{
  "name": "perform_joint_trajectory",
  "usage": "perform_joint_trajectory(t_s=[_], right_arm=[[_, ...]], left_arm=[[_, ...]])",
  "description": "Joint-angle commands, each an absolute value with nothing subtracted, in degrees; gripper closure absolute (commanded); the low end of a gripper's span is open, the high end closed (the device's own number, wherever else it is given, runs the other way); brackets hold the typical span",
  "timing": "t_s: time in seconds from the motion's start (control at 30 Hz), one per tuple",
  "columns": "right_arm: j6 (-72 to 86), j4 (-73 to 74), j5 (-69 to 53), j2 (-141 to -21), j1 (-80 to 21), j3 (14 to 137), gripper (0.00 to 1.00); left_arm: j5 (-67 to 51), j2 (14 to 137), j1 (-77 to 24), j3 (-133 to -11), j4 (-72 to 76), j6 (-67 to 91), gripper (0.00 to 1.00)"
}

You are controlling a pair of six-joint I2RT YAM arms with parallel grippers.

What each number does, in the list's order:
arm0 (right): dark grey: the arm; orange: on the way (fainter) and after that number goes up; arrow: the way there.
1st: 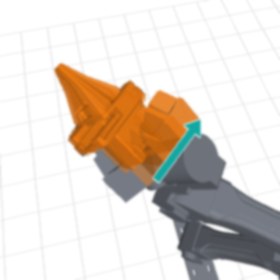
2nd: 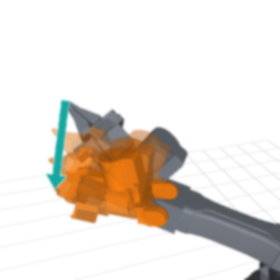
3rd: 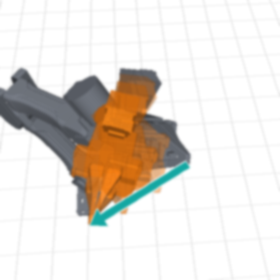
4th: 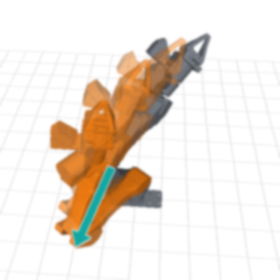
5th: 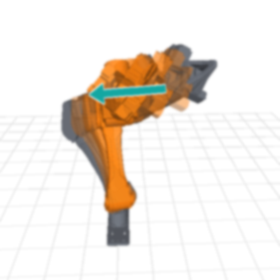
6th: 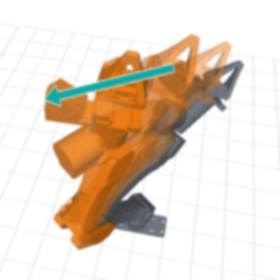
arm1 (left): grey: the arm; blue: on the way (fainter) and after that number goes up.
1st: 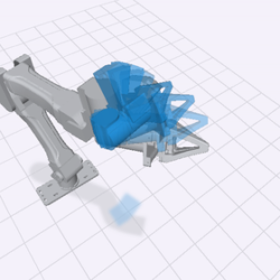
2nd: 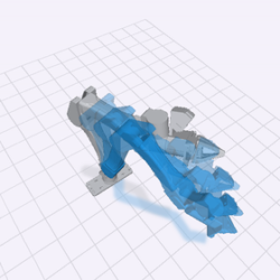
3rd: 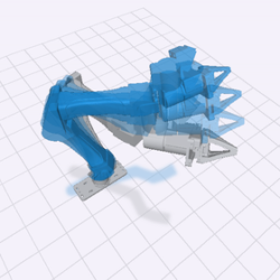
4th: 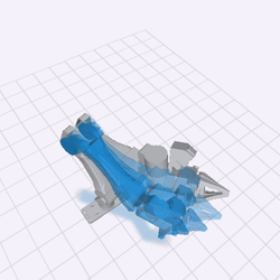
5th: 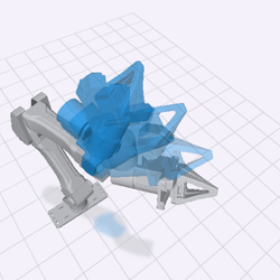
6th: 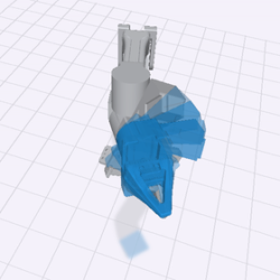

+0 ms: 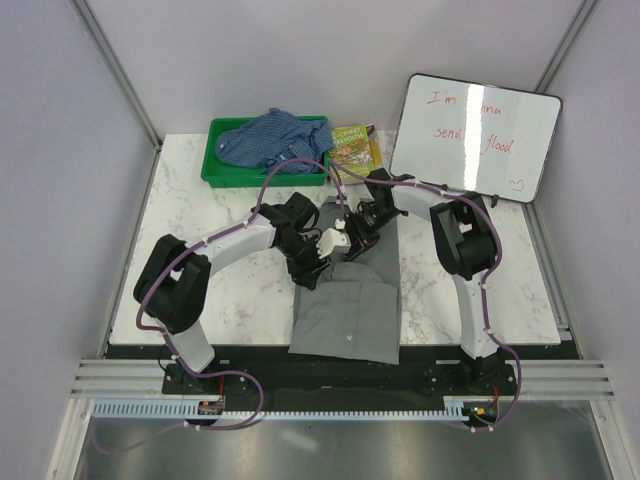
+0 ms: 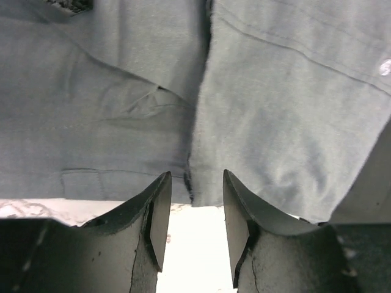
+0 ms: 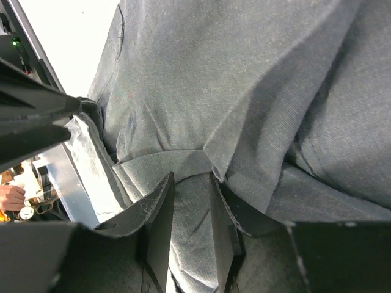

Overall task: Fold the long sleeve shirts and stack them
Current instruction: Fold the shirt

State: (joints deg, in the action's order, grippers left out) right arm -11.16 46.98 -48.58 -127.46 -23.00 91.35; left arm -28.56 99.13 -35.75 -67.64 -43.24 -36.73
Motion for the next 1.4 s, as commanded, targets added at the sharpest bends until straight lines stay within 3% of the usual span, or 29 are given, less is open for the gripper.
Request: perform_joint_trajectory(t_s=[0.0,0.3,0.4,0.53,0.57,1.2,1.37], right_arm=[[-11.95,46.84,-47.81,-126.83,-23.99,93.86,0.63],[-11.69,46.85,-47.02,-126.39,-24.08,95.10,0.63],[-11.60,46.93,-46.85,-126.12,-24.17,95.27,0.64],[-12.21,47.20,-46.23,-126.65,-24.17,94.66,0.64],[-12.39,47.11,-46.14,-126.74,-24.17,94.48,0.64],[-12.66,47.37,-46.15,-127.97,-24.17,96.24,0.64],[-12.39,48.69,-44.83,-126.74,-23.65,98.78,0.60]], left_arm=[[-34.18,96.59,-35.95,-67.94,-44.91,-38.59,0.53],[-32.96,101.60,-35.95,-69.26,-44.56,-38.06,0.54],[-33.40,101.95,-35.95,-69.70,-44.65,-37.97,0.64],[-33.75,100.20,-35.86,-70.31,-45.61,-38.41,0.96],[-33.75,99.76,-35.77,-70.75,-45.79,-38.41,0.98],[-34.72,103.89,-31.02,-73.92,-41.84,-35.51,0.97],[-32.44,105.55,-30.33,-72.78,-40.17,-32.44,0.94]])
